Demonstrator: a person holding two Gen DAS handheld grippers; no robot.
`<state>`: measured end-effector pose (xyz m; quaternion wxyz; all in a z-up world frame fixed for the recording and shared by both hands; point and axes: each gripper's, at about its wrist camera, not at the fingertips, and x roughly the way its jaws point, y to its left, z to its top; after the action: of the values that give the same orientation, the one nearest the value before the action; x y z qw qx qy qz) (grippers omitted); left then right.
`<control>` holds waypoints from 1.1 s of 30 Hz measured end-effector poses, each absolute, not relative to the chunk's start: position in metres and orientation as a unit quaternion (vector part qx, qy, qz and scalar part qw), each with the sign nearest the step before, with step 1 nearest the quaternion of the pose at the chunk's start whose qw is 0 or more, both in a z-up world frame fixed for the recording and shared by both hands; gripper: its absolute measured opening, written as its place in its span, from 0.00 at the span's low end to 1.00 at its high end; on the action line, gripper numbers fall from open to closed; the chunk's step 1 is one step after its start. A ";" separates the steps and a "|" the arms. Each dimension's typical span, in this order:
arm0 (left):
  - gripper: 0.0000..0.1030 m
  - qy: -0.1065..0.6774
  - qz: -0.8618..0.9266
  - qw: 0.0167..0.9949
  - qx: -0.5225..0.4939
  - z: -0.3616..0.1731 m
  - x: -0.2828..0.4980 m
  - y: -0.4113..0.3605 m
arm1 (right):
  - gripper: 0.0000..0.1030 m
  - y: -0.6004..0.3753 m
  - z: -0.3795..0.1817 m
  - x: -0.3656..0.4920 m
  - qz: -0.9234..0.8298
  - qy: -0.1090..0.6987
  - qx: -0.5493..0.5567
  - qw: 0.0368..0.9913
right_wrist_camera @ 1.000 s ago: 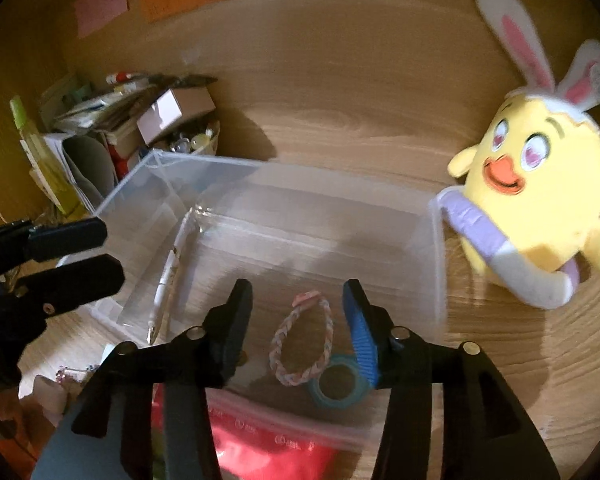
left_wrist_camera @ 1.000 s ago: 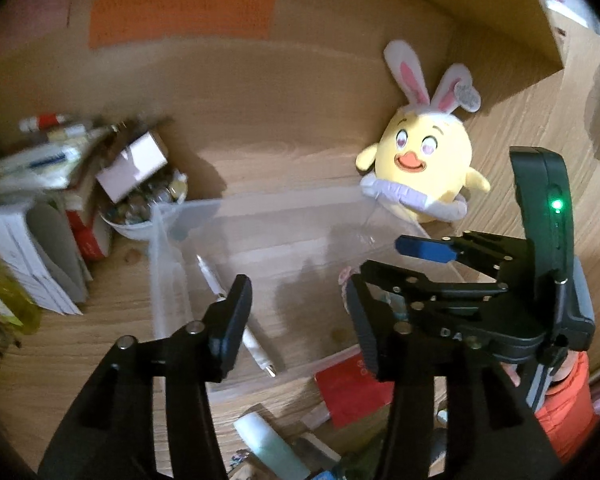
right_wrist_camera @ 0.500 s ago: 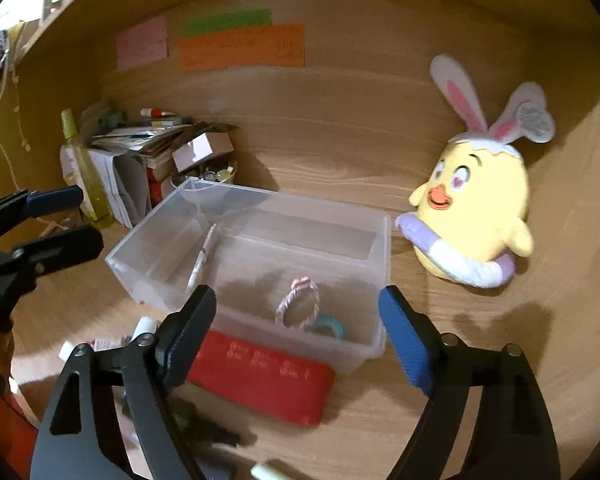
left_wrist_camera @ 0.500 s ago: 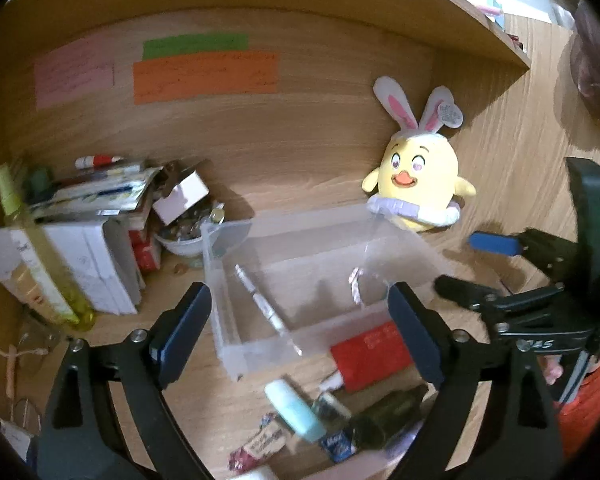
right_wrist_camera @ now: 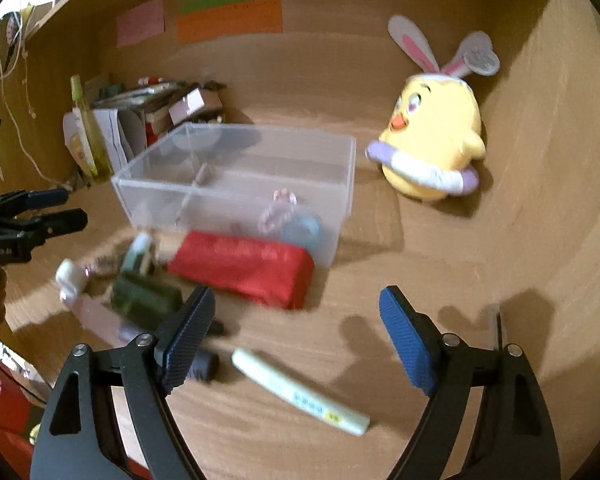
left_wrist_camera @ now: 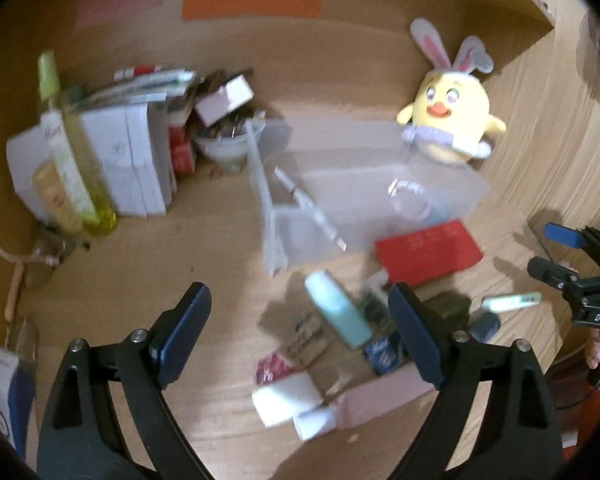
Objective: Organize objects
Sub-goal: 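Move both grippers back toward the white tape roll and white-green marker, then grasp the white tape roll with the left gripper while the right gripper grasps the white-green marker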
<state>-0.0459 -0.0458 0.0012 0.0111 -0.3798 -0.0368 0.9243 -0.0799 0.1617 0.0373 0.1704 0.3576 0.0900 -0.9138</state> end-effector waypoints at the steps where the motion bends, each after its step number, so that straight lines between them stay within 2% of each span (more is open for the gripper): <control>1: 0.88 -0.043 0.921 0.008 -0.386 -0.004 -0.043 -0.047 | 0.80 0.164 0.033 -0.077 -0.912 0.091 0.362 0.170; 13: 0.88 -0.074 0.910 -0.032 -0.406 -0.035 -0.018 -0.049 | 0.78 0.176 -0.011 -0.070 -0.887 0.104 0.411 0.181; 14: 0.88 -0.079 0.908 -0.034 -0.409 -0.037 -0.017 -0.051 | 0.76 0.177 -0.013 -0.071 -0.887 0.103 0.412 0.183; 16: 0.88 -0.087 0.907 -0.041 -0.411 -0.040 -0.015 -0.055 | 0.63 0.177 -0.015 -0.071 -0.884 0.100 0.417 0.185; 19: 0.86 -0.096 0.907 -0.067 -0.404 -0.042 -0.010 -0.060 | 0.54 0.179 -0.020 -0.073 -0.881 0.080 0.426 0.190; 20: 0.85 -0.099 0.908 -0.073 -0.401 -0.043 -0.009 -0.060 | 0.51 0.179 -0.021 -0.073 -0.880 0.074 0.428 0.191; 22: 0.72 -0.099 0.908 -0.073 -0.400 -0.043 -0.006 -0.059 | 0.42 0.180 -0.020 -0.071 -0.883 0.066 0.425 0.189; 26: 0.60 -0.100 0.907 -0.059 -0.406 -0.047 -0.007 -0.054 | 0.28 0.180 -0.020 -0.066 -0.882 0.056 0.426 0.191; 28: 0.45 -0.105 0.903 -0.050 -0.413 -0.050 -0.009 -0.053 | 0.19 0.180 -0.019 -0.065 -0.883 0.054 0.427 0.190; 29: 0.42 -0.108 0.902 -0.047 -0.416 -0.052 -0.010 -0.053 | 0.17 0.180 -0.019 -0.064 -0.883 0.051 0.427 0.190; 33: 0.40 -0.124 0.904 -0.053 -0.407 -0.050 -0.009 -0.057 | 0.14 0.187 -0.018 -0.063 -0.889 0.025 0.423 0.171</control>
<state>-0.0086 -0.0571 -0.0505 -0.0532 -0.4067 -0.1236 0.9036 -0.0634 0.1867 -0.0184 0.1711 0.4231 0.0255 -0.8894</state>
